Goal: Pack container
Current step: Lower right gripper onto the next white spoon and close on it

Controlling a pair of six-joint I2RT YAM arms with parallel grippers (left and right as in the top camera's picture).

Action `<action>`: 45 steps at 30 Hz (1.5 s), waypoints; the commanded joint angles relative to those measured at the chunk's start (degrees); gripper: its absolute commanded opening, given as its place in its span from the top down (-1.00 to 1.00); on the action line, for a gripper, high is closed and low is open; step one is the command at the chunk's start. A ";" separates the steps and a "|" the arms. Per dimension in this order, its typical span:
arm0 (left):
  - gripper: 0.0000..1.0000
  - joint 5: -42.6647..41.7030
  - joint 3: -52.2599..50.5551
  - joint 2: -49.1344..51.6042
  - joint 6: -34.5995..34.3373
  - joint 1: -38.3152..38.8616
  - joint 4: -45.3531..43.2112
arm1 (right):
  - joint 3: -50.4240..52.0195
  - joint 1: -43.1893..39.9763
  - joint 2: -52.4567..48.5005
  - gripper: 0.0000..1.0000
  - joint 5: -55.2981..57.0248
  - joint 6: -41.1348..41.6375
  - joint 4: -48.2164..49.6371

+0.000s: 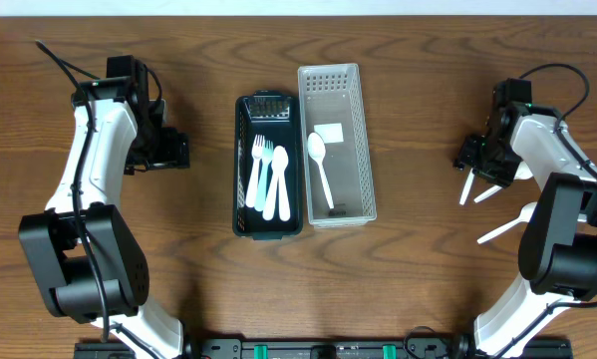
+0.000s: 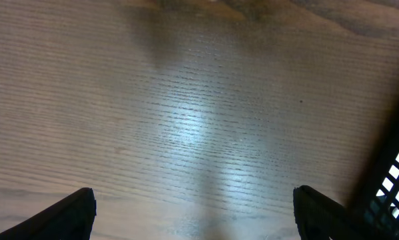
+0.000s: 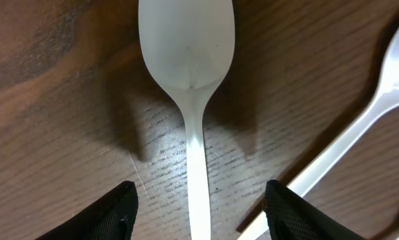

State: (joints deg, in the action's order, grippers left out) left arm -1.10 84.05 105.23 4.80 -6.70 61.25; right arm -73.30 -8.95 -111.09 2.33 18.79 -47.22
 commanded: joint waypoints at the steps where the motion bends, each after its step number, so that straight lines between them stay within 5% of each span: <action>1: -0.75 0.24 0.09 0.00 0.74 -0.31 0.44 | 0.98 -1.29 0.37 -0.30 -0.04 -1.31 1.33; 14: -0.75 0.24 0.09 0.00 0.74 -0.31 1.07 | 3.63 -1.27 -0.57 -0.30 -1.57 -2.60 5.90; 20: -0.75 0.24 0.09 0.00 0.74 -0.31 1.09 | 3.67 -1.27 -0.74 -0.03 -1.75 -2.78 5.90; 34: -0.75 0.24 0.07 0.00 0.74 -0.31 1.46 | 3.69 -1.27 -6.71 -0.02 -3.56 -3.02 6.21; 45: -0.75 0.24 0.09 0.00 0.76 -0.31 1.46 | 3.67 -0.98 -6.69 0.67 -4.37 -2.99 5.64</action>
State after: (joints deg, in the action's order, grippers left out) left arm -1.10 84.05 105.23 4.80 -6.70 62.57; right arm -71.59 -10.00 -113.25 1.10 15.86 -41.19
